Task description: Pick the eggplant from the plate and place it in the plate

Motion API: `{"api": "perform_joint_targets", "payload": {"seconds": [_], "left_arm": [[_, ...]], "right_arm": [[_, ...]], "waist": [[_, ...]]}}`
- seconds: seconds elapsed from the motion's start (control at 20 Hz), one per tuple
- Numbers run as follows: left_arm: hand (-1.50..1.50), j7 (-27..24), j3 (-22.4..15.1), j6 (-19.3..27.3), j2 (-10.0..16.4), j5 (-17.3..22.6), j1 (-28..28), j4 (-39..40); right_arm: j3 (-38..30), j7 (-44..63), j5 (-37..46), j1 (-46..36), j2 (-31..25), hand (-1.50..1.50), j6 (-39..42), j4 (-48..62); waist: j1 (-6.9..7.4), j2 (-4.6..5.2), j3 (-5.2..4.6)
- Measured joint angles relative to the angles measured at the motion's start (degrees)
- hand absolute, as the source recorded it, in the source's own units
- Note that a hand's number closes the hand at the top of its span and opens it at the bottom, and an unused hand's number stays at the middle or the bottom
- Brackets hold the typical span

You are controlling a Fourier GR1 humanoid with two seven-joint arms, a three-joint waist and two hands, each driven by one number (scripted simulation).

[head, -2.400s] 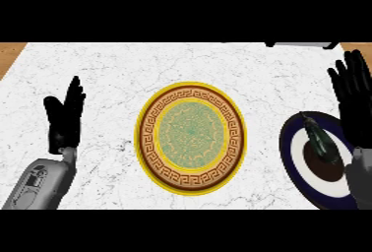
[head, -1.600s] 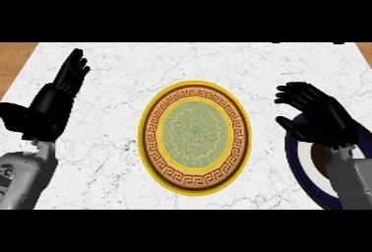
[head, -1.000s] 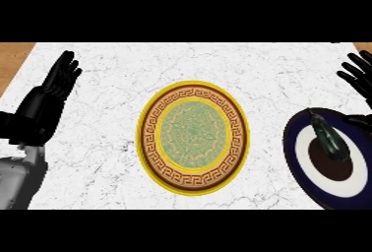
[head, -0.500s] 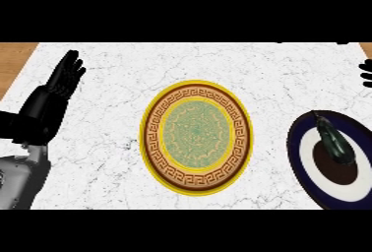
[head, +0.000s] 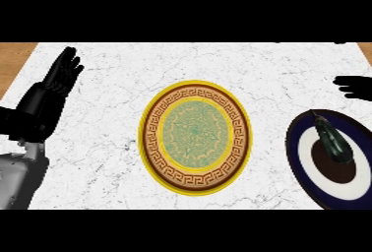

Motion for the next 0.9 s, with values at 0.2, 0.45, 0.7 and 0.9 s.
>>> {"api": "perform_joint_targets", "payload": {"seconds": [0.2, 0.45, 0.7, 0.9], "left_arm": [[0.0, -0.3, 0.7, -0.4, -0.6, -0.7, 1.4, -0.9], [0.0, -0.1, 1.2, -1.0, -1.4, -1.3, 1.7, -1.2], [0.0, -0.3, 1.9, -1.3, -2.5, -2.7, 1.8, -1.1], [0.0, 0.1, 3.2, -2.5, -2.8, -2.8, 1.4, -0.5]], "right_arm": [[1.3, -4.3, 7.8, -1.8, 1.8, -1.5, -0.7, 3.7], [4.4, -9.0, 16.8, -2.2, 3.8, -1.5, -2.2, 7.4], [5.7, -14.9, 23.8, -2.9, 5.5, -1.5, -3.4, 13.2], [6.1, -17.7, 27.9, -3.4, 7.9, -1.5, -4.8, 16.2]], "waist": [[-0.23, -0.07, -0.01], [-0.3, -0.06, 0.0], [-0.5, -0.08, 0.0], [-0.71, -0.15, -0.01]]}}
